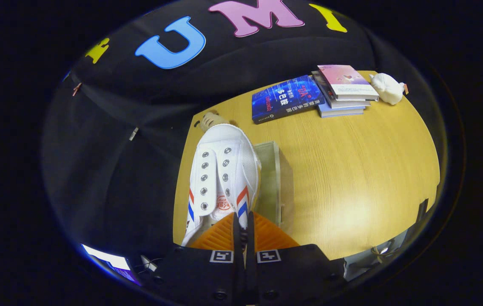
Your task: Open the storage box then place both shoes into the box .Put the left shoe in first, then the right shoe, with the right side of both shoes facing outward in a uniform manner.
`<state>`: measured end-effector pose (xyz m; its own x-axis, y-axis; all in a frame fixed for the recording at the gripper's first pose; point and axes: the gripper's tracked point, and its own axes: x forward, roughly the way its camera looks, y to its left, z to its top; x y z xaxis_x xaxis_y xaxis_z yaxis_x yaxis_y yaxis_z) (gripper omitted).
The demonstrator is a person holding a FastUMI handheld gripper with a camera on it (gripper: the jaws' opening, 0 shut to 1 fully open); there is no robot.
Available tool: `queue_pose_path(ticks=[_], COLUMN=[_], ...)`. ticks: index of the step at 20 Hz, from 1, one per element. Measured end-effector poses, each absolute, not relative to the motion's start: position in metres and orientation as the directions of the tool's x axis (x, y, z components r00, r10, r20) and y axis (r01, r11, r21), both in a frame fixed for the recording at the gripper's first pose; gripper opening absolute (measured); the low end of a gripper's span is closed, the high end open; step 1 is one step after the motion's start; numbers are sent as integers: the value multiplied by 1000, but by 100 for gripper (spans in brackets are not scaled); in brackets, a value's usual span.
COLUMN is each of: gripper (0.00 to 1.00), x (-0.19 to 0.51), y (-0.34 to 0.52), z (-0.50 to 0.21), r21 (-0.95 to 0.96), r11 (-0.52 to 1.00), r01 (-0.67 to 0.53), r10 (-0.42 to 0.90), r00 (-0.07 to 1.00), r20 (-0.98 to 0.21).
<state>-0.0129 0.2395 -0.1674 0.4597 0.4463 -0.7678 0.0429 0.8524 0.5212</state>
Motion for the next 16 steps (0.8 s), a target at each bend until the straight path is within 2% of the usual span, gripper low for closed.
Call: queue_pose_path(ticks=[7,11,15,16], gripper=[6,11,41,68], x=[-23,-22,-6,-3], y=[253,253,257,254], z=[-222,-228,-197,-192], r21=[366,324,373,368], r11=[928,944,927,930], r01=[62,59,27,16], r10=[313,274,315,312], r00=[400,404,481,497], r20=[-861,-873,-818,-810])
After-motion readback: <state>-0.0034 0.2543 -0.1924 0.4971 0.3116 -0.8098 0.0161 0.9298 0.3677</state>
